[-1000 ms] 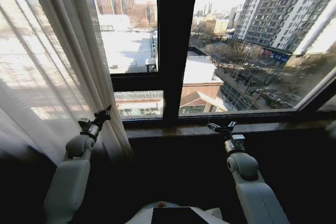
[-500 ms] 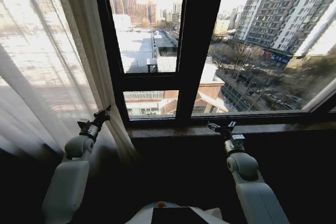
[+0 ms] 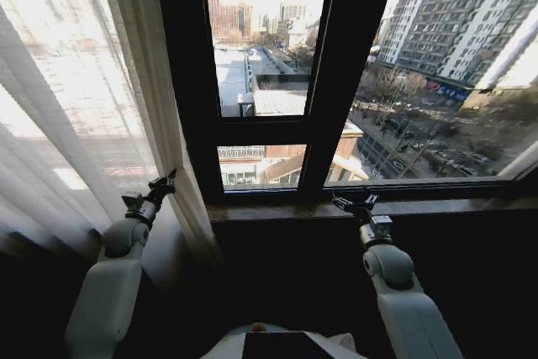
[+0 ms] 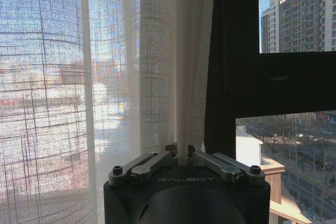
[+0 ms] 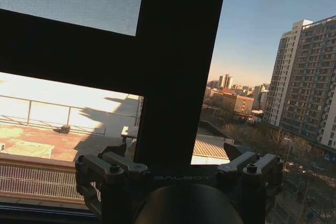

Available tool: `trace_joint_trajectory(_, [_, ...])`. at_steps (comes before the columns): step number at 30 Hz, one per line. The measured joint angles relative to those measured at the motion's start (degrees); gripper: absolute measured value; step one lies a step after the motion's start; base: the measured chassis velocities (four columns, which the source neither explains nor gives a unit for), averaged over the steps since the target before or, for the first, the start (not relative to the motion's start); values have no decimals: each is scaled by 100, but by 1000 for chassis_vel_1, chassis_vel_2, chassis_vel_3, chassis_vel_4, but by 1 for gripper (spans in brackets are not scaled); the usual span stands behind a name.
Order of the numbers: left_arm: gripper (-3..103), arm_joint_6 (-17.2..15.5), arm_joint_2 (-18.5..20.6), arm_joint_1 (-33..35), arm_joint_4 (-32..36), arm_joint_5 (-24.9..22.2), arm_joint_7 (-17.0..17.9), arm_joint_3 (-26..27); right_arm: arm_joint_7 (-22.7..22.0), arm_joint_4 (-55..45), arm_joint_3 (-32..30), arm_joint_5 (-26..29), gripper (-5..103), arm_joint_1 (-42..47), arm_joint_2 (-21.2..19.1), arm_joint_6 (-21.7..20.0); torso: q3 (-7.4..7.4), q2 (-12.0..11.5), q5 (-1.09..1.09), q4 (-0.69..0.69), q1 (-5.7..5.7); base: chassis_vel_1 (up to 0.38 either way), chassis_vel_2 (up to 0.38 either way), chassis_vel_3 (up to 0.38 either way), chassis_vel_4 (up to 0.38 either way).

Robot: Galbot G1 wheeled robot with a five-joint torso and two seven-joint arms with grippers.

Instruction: Open the curtains by pulling them apart, changing their state from closed to fully open.

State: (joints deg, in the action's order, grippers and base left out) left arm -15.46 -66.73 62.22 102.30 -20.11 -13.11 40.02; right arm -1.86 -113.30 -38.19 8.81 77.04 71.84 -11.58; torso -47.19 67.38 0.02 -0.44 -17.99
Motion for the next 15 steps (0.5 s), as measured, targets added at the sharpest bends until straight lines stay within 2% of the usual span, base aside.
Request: trace_joint_trajectory(15, [0, 2, -19, 56, 61, 3, 4, 32, 3, -2, -1, 0, 100, 26, 0, 0, 0, 0, -1, 1, 0, 158, 157, -161, -170])
